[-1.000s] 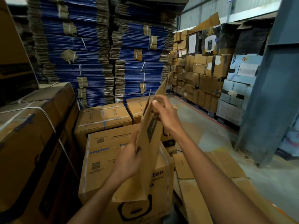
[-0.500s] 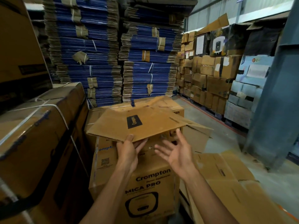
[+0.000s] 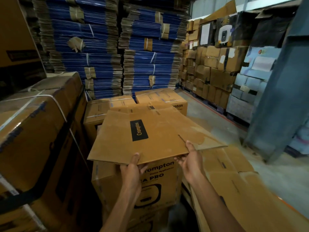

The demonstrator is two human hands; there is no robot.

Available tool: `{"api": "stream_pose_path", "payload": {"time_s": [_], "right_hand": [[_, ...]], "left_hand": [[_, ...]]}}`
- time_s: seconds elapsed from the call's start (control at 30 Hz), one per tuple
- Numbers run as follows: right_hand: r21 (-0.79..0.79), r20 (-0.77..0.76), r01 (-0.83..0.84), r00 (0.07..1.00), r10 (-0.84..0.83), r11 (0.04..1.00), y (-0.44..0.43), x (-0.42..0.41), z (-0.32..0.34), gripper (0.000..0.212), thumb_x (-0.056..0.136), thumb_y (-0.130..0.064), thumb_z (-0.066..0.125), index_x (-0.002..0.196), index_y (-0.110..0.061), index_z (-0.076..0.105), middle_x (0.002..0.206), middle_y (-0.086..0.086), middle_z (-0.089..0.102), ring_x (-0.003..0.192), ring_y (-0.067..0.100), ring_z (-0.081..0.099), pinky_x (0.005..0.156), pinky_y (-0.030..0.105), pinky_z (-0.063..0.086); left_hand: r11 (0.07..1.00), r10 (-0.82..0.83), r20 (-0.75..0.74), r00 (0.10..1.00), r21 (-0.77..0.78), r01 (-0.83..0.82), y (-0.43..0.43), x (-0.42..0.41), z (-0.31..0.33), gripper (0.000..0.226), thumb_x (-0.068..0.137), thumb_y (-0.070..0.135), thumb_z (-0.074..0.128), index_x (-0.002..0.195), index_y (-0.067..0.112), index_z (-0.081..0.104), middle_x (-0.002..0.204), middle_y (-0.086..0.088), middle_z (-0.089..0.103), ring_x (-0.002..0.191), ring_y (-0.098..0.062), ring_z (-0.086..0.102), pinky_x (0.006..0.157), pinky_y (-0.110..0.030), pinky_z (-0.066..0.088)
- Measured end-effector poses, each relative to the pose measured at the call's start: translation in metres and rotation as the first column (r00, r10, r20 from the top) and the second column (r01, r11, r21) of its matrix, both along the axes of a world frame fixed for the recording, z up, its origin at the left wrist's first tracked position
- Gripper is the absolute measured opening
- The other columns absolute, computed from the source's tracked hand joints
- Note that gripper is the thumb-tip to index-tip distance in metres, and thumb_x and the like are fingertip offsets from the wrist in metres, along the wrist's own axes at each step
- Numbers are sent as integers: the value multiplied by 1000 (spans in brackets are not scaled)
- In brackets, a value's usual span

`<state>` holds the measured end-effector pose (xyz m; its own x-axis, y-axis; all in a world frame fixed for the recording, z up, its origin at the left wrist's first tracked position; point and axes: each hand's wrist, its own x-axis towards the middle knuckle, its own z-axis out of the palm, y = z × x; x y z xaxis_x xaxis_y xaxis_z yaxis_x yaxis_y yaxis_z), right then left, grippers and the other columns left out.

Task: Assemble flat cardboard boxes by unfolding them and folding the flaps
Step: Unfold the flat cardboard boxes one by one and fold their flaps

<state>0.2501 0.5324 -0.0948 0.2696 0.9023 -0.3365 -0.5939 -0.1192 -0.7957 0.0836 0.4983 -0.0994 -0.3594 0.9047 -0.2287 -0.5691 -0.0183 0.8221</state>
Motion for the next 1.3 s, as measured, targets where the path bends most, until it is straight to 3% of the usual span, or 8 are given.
{"api": "stream_pose_path", "payload": {"time_s": [0.3,0.47,0.7,0.83,0.97,1.03,1.17,1.3], "right_hand": [[81,64,197,977,-203,977,-45,80,-12,20,105,-31,54,112,-14,63,106,10,71,88,24,67,62,34,52],[94,46,327,942,-332,940,-71,147,-21,19,104,-29,55,115,-15,60,105,8,70,87,22,66,61,32,51],[97,45,377,923,-382,921,-112,271,-43,13,105,-26,53,103,-17,62,93,4,73,77,17,68,63,31,48],[-30,86,359,931,-356,933,-127,342,-92,36,102,-33,59,129,-9,56,107,9,71,76,17,67,60,29,51],[-188,110,330,943,-314,925,-134,387,-149,47,101,-37,61,130,0,58,94,11,71,71,20,64,63,31,53],[-271,126,304,952,-280,913,-140,401,-177,47,100,-41,62,125,-2,61,91,11,72,70,19,66,65,32,53],[-373,165,239,968,-190,896,-161,417,-223,35,102,-39,58,89,-8,69,63,4,62,48,13,52,42,25,41],[-486,182,198,976,-123,851,-166,426,-262,38,103,-38,57,82,-7,61,55,7,50,37,13,41,33,20,31]], "left_hand": [[980,-196,23,980,18,196,-19,74,-9,56,103,19,58,153,24,35,137,-5,60,115,-27,66,94,-44,57],[939,-343,-27,939,6,343,-35,139,-4,27,104,26,56,131,23,55,124,-7,69,105,-25,72,70,-31,62],[883,-454,55,889,-104,458,-47,240,-39,27,99,11,61,126,9,61,123,-16,70,98,-28,73,69,-32,58],[849,-467,183,865,-181,497,-59,300,-87,39,96,7,64,135,6,57,121,-14,72,95,-23,71,63,-24,58],[812,-445,264,856,-284,510,-70,342,-136,26,98,4,62,123,8,61,112,-11,71,91,-22,66,68,-27,56],[807,-428,268,863,-316,498,-79,355,-160,20,98,3,61,115,13,63,109,-8,69,93,-23,64,72,-30,54],[780,-421,233,877,-400,481,-95,369,-215,23,96,3,63,115,15,65,104,-2,77,94,-21,72,75,-32,58],[714,-342,245,907,-560,420,-107,378,-264,9,81,2,74,86,6,67,76,-4,53,63,-20,49,64,-31,60]]}}
